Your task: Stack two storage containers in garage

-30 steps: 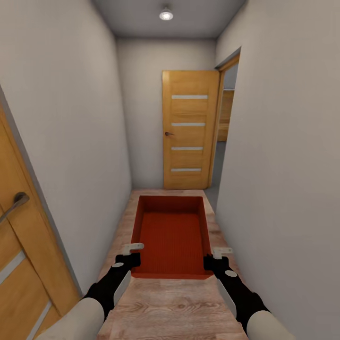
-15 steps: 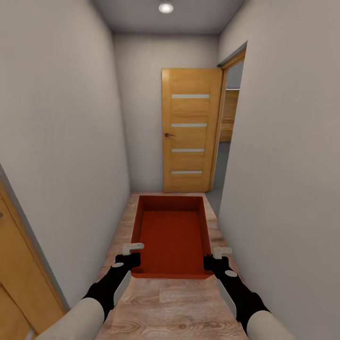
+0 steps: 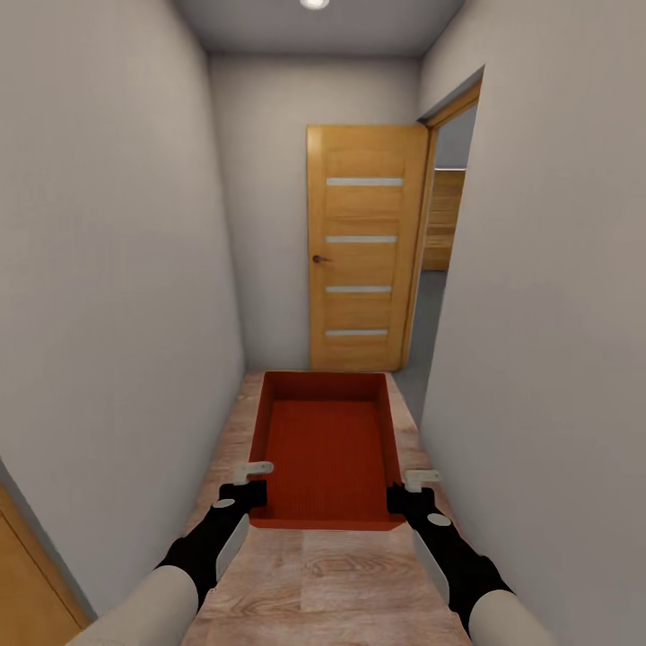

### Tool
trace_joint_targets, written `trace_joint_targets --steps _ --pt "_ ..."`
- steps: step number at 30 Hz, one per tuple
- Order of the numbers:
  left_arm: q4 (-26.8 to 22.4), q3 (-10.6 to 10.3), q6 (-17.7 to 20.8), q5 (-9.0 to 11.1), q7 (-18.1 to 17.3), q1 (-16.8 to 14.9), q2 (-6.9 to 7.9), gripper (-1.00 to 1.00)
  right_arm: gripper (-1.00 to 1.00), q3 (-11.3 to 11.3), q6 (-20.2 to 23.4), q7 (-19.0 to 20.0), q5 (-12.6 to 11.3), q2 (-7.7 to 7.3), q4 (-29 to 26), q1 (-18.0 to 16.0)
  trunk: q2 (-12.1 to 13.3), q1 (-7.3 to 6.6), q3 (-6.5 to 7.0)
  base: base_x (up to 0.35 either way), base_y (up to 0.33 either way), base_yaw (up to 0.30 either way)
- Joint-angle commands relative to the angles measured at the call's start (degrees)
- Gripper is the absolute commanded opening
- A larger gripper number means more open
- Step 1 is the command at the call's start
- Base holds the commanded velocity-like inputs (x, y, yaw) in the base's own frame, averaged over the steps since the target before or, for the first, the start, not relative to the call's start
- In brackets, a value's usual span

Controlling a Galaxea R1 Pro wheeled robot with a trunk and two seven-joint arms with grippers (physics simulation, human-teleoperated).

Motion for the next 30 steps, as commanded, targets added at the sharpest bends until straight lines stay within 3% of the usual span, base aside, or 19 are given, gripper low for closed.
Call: trace_joint_targets --steps 1,30 --pt "-0.01 4.78 0.40 0.31 4.02 0.00 0.10 -1.00 -1.00 -0.73 -0.20 -0.54 0.01 -0.04 -0.31 -0.07 -0.04 0.04 -0.07 0.327 0.000 0.000" --pt "-0.01 4.78 0.40 0.27 4.02 0.00 0.05 -1.00 -1.00 -0.81 -0.20 -0.66 0.01 -0.02 -0.31 -0.08 -0.04 0.04 -0.07 0.327 0.000 0.000"
